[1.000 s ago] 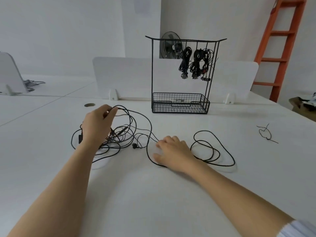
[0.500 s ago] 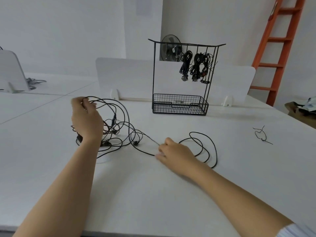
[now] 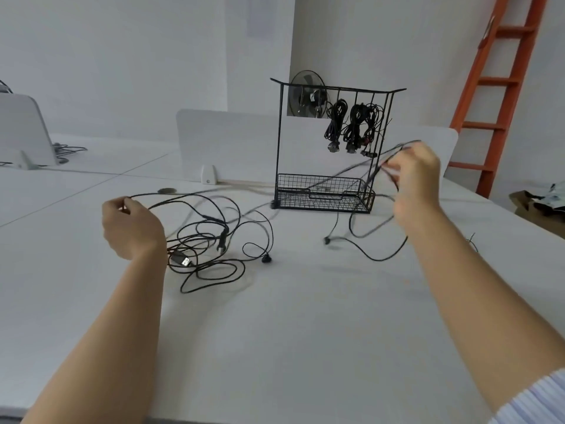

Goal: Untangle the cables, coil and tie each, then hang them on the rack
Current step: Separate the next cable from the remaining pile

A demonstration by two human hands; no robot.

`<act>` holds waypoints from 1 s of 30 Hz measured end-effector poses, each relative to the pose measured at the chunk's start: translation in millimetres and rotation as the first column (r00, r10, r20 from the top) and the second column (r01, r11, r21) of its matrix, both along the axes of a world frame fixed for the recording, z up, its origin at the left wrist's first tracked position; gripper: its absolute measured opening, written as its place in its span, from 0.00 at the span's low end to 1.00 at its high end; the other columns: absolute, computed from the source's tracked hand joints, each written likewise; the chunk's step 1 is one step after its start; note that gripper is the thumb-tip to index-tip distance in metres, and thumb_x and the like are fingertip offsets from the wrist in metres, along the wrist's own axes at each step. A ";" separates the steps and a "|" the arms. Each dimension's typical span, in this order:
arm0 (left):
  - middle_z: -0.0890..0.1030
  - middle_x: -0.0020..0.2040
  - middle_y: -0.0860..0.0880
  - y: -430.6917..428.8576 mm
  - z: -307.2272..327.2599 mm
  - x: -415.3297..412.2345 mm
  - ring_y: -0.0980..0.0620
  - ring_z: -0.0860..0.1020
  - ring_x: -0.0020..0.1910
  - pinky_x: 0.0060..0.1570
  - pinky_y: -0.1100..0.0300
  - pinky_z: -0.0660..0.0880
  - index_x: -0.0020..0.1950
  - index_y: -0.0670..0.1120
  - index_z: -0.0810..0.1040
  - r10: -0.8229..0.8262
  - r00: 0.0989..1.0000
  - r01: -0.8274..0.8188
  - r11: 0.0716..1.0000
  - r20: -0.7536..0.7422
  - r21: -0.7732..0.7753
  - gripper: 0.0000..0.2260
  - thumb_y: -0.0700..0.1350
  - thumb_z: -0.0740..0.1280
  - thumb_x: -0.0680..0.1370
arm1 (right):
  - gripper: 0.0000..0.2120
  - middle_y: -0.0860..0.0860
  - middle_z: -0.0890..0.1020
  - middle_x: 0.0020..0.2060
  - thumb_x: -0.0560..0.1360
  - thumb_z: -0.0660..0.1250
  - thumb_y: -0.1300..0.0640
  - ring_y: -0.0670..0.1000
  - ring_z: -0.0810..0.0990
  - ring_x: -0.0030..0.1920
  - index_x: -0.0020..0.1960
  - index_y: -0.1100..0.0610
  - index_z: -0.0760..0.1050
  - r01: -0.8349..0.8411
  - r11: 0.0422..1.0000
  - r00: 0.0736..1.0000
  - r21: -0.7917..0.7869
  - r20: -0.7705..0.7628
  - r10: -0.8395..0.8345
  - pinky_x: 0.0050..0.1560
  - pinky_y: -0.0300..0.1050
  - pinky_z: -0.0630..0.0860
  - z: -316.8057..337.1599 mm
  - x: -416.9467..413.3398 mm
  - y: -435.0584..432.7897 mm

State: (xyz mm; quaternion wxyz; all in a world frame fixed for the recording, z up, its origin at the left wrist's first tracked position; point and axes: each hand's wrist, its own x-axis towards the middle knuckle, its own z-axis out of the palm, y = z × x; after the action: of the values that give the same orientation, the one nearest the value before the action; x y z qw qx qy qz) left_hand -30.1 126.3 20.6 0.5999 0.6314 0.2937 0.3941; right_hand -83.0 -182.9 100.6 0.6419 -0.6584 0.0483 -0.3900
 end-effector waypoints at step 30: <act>0.77 0.61 0.43 -82.6 -13.2 -12.9 0.40 0.71 0.63 0.62 0.47 0.63 0.61 0.44 0.78 -0.432 0.845 0.360 0.020 -0.317 0.933 0.18 0.40 0.58 0.73 | 0.09 0.48 0.78 0.25 0.76 0.61 0.66 0.43 0.71 0.23 0.45 0.53 0.76 -0.406 0.875 0.914 0.263 0.109 0.391 0.25 0.34 0.66 16.2 -5.9 18.3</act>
State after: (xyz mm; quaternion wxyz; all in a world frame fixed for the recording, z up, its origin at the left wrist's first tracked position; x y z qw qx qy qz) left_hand -43.0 43.8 7.4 0.1399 0.9066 -0.2354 0.3211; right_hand -89.0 -164.6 116.8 0.7960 -0.5463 -0.0502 -0.2557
